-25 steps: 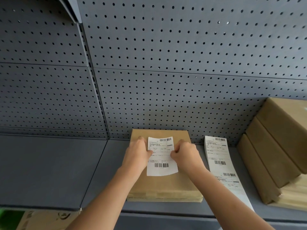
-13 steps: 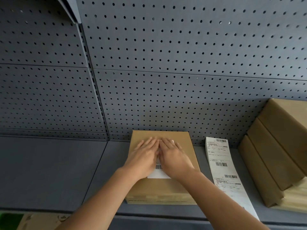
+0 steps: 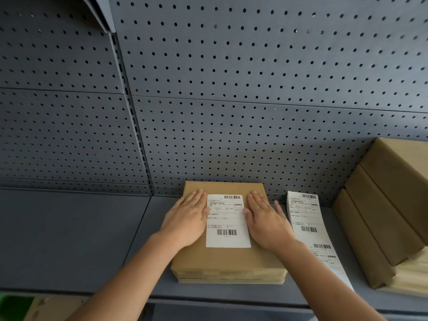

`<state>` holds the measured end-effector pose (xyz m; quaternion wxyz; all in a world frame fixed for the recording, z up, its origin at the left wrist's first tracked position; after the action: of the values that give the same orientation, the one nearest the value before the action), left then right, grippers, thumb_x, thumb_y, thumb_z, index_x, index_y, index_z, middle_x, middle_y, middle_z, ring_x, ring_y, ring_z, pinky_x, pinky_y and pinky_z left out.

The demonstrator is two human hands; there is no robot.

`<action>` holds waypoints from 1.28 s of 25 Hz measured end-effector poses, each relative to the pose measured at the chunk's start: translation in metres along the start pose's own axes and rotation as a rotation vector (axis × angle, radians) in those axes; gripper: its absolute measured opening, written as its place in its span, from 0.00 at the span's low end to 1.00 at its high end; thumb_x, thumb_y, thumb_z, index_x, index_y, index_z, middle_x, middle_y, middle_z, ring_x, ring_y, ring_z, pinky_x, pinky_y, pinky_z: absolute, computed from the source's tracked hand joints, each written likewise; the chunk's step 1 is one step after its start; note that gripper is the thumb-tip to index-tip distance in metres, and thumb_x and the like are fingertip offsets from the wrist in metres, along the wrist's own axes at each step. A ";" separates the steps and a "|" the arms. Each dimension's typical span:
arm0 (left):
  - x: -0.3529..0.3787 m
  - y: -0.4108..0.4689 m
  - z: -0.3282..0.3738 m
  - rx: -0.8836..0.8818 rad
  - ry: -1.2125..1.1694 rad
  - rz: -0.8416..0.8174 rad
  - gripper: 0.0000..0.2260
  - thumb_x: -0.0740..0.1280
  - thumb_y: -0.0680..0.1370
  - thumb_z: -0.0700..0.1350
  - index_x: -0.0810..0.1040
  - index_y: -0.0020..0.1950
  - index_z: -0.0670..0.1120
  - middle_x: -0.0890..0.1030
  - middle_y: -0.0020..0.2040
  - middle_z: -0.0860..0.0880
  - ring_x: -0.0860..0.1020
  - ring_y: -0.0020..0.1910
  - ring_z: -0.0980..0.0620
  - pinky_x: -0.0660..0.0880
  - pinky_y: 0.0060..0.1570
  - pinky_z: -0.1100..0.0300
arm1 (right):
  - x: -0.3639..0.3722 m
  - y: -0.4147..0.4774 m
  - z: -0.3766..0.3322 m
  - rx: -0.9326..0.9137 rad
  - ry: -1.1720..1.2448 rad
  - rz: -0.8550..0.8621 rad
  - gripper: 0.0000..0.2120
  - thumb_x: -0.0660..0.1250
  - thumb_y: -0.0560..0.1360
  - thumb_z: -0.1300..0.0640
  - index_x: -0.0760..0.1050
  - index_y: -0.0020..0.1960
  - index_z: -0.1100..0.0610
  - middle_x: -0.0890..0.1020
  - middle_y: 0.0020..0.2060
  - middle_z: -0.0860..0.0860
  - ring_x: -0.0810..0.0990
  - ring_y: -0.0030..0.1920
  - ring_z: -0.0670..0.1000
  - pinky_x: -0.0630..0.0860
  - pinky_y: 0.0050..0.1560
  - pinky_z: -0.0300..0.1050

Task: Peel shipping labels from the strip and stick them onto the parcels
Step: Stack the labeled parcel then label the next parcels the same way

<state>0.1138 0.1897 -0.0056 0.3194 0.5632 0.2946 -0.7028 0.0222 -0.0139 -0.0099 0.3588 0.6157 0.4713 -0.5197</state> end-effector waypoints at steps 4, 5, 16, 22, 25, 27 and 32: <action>-0.003 -0.013 0.015 0.060 -0.053 0.039 0.26 0.44 0.87 0.53 0.45 0.84 0.48 0.45 0.84 0.52 0.43 0.82 0.57 0.41 0.80 0.57 | -0.002 -0.013 -0.022 -0.135 0.070 0.085 0.31 0.40 0.82 0.41 0.52 0.81 0.53 0.55 0.81 0.47 0.49 0.80 0.45 0.40 0.78 0.47; -0.003 -0.019 0.022 0.097 -0.062 0.044 0.25 0.44 0.87 0.52 0.46 0.84 0.47 0.46 0.84 0.51 0.44 0.82 0.57 0.41 0.80 0.57 | -0.001 -0.020 -0.032 -0.192 0.076 0.090 0.33 0.37 0.80 0.40 0.53 0.81 0.53 0.55 0.81 0.48 0.49 0.80 0.45 0.40 0.78 0.46; 0.010 -0.050 0.020 0.029 0.011 0.001 0.27 0.43 0.86 0.54 0.43 0.84 0.47 0.43 0.84 0.51 0.42 0.82 0.56 0.43 0.81 0.55 | 0.006 -0.054 -0.027 -0.089 -0.003 0.017 0.42 0.31 0.73 0.33 0.48 0.82 0.51 0.50 0.81 0.45 0.46 0.80 0.44 0.38 0.79 0.50; 0.002 -0.067 0.024 -0.012 -0.047 0.041 0.26 0.43 0.87 0.52 0.42 0.83 0.47 0.41 0.83 0.51 0.41 0.82 0.56 0.41 0.81 0.56 | -0.002 -0.072 -0.020 -0.063 0.034 0.067 0.35 0.38 0.80 0.36 0.50 0.82 0.53 0.50 0.81 0.46 0.45 0.80 0.44 0.38 0.79 0.49; 0.006 -0.088 0.048 0.145 -0.059 0.040 0.26 0.45 0.87 0.51 0.41 0.83 0.48 0.40 0.83 0.53 0.39 0.81 0.58 0.40 0.81 0.56 | 0.005 -0.094 -0.043 -0.229 0.081 0.090 0.37 0.33 0.78 0.36 0.49 0.82 0.50 0.48 0.79 0.42 0.44 0.80 0.42 0.37 0.79 0.46; 0.018 -0.098 0.052 0.200 -0.002 0.003 0.27 0.43 0.86 0.51 0.40 0.83 0.48 0.38 0.82 0.54 0.38 0.81 0.58 0.42 0.81 0.55 | 0.019 -0.107 -0.052 -0.302 0.097 0.075 0.37 0.29 0.78 0.35 0.47 0.82 0.50 0.48 0.80 0.43 0.42 0.80 0.42 0.39 0.79 0.47; 0.024 -0.110 0.039 0.113 0.023 0.026 0.34 0.28 0.78 0.61 0.39 0.83 0.49 0.35 0.80 0.56 0.38 0.81 0.59 0.40 0.81 0.56 | 0.035 -0.116 -0.033 -0.229 -0.031 0.133 0.37 0.36 0.81 0.34 0.62 0.79 0.54 0.63 0.78 0.47 0.58 0.78 0.46 0.46 0.75 0.51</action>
<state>0.0000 0.2251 -0.0151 0.2927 0.5923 0.2509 -0.7075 -0.0782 0.0591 -0.0321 0.4675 0.5925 0.4801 -0.4470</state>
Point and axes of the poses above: each hand's wrist, its own y-axis towards the middle knuckle, its own x-axis out of the palm, z = x × y, the point moved 1 cm from there along y, towards the middle knuckle
